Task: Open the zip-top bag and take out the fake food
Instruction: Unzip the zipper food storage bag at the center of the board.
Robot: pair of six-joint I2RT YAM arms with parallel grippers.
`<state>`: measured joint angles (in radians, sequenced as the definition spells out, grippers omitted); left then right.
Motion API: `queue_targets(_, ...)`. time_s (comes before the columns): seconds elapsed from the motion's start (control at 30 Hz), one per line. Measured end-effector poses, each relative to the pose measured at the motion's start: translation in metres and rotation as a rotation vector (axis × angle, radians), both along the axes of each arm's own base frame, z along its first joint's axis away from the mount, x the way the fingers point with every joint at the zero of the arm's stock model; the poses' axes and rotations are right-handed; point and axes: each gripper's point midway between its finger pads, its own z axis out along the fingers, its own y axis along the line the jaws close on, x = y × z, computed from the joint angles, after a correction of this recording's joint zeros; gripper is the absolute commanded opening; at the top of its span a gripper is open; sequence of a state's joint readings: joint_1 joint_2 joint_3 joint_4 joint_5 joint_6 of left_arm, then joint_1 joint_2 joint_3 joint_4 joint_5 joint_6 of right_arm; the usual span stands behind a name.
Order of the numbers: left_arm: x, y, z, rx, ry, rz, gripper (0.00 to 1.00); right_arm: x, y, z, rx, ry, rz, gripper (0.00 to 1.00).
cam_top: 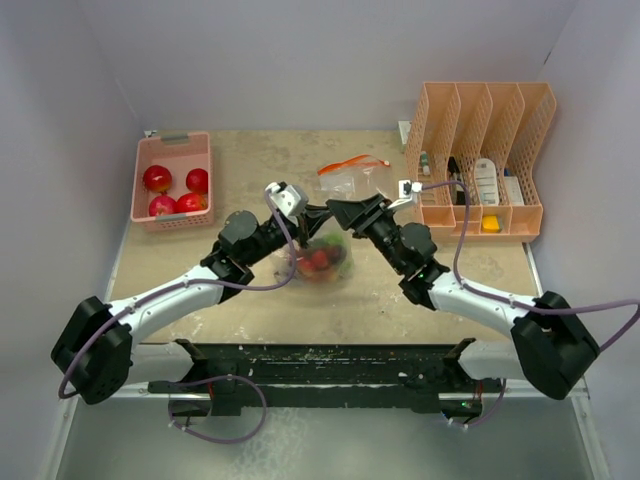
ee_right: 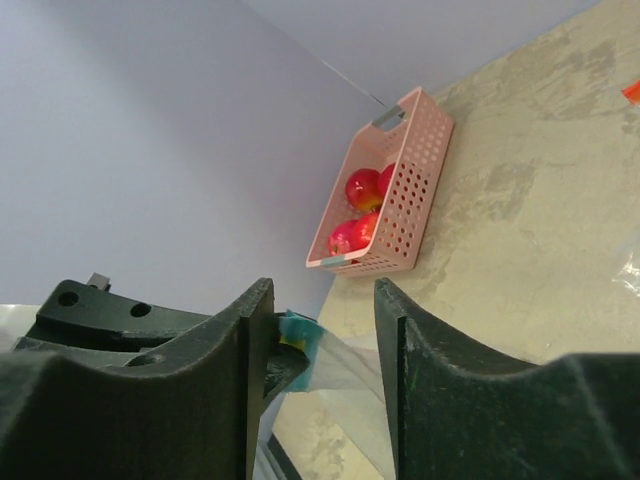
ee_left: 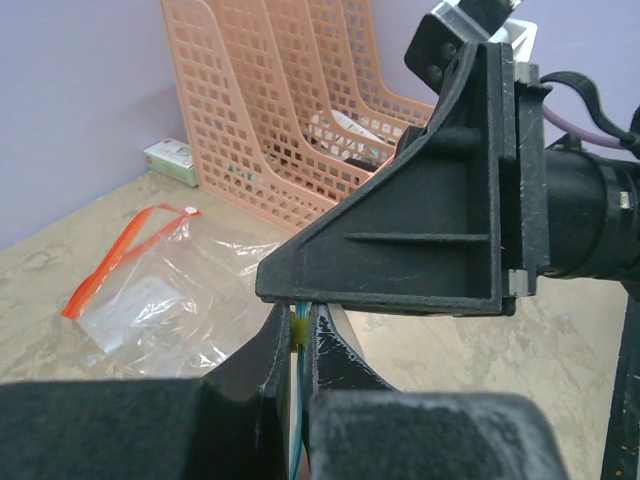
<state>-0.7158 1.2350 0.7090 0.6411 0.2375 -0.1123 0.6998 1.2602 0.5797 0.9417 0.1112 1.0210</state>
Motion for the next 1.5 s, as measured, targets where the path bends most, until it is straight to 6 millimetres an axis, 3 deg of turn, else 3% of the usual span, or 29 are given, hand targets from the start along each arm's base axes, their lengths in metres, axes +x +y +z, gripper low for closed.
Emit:
queue_targets(0.17, 0.006, 0.001, -0.006, 0.009, 0.012, 0.029, 0.00, 0.000, 0.010, 0.007, 0.011, -0.015, 0.015, 0.01)
queue_targets(0.2, 0.006, 0.002, -0.006, 0.010, 0.013, 0.031, 0.00, 0.001, 0.010, 0.006, 0.012, -0.014, 0.009, 0.00)
queue_targets(0.53, 0.008, 0.002, -0.011, 0.019, 0.025, 0.041, 0.00, 0.001, 0.007, 0.004, -0.006, -0.003, -0.010, 0.00)
queue_targets(0.93, -0.008, 0.011, -0.001, 0.003, 0.047, 0.032, 0.00, -0.005, -0.006, 0.014, -0.040, -0.020, 0.064, 0.00)
queue_targets(1.27, -0.014, 0.025, -0.017, 0.002, 0.081, 0.064, 0.00, 0.011, -0.037, 0.007, -0.069, 0.010, 0.034, 0.00)
queue_targets(1.5, -0.023, 0.039, -0.021, -0.001, 0.098, 0.087, 0.00, 0.036, -0.082, 0.014, -0.078, 0.015, -0.040, 0.00)
